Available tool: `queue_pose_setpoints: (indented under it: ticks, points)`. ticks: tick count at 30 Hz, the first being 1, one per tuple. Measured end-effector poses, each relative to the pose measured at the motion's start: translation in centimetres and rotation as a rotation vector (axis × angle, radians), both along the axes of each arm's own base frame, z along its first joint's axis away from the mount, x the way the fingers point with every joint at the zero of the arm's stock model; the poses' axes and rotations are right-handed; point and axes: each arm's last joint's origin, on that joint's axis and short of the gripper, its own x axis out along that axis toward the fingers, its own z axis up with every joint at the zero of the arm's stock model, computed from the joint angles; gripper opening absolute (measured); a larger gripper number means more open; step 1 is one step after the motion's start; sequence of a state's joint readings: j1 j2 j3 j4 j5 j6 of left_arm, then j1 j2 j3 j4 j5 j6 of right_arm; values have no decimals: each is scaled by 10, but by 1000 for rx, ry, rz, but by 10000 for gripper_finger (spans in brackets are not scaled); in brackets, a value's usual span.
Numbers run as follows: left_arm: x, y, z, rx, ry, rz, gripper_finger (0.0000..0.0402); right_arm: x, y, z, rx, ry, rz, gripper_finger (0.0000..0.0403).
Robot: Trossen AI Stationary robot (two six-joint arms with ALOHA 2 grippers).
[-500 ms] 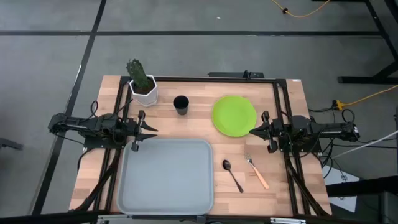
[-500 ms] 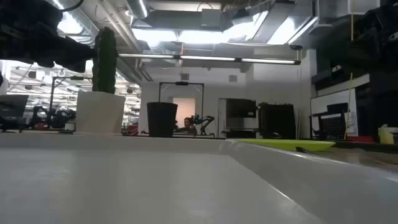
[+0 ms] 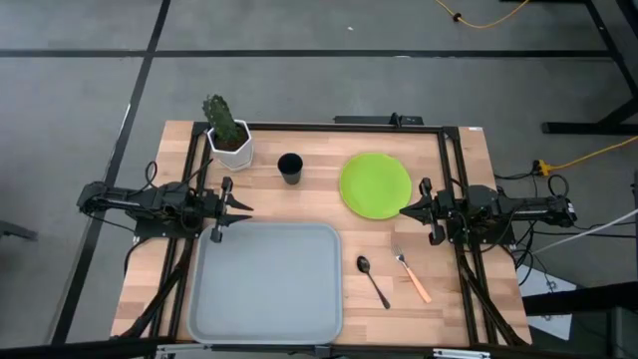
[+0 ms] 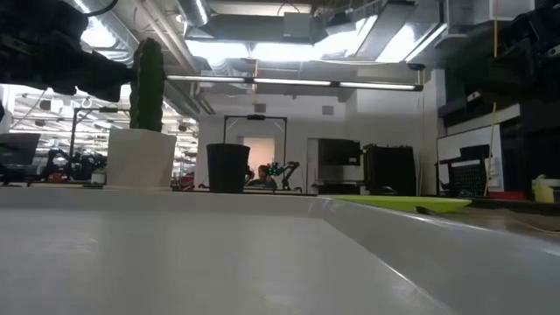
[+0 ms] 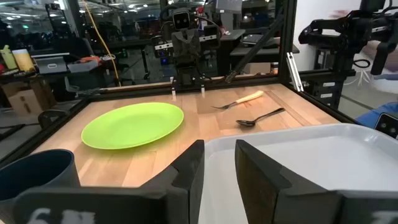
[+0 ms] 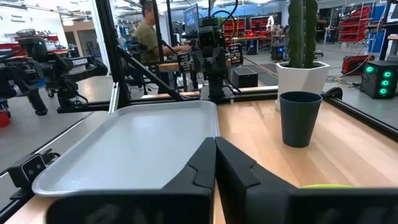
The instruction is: Pick and place plate/cup/fork/spoon on tray
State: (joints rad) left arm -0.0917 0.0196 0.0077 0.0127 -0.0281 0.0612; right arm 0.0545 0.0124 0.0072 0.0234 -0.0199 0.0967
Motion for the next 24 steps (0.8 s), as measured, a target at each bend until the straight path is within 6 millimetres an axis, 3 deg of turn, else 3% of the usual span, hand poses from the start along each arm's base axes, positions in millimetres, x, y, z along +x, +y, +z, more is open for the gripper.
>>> queue_pose_setpoints:
  ticks: [24]
  points:
    - [0,1,1,5,-8,33,83,0,0,0,0,0,0,11]
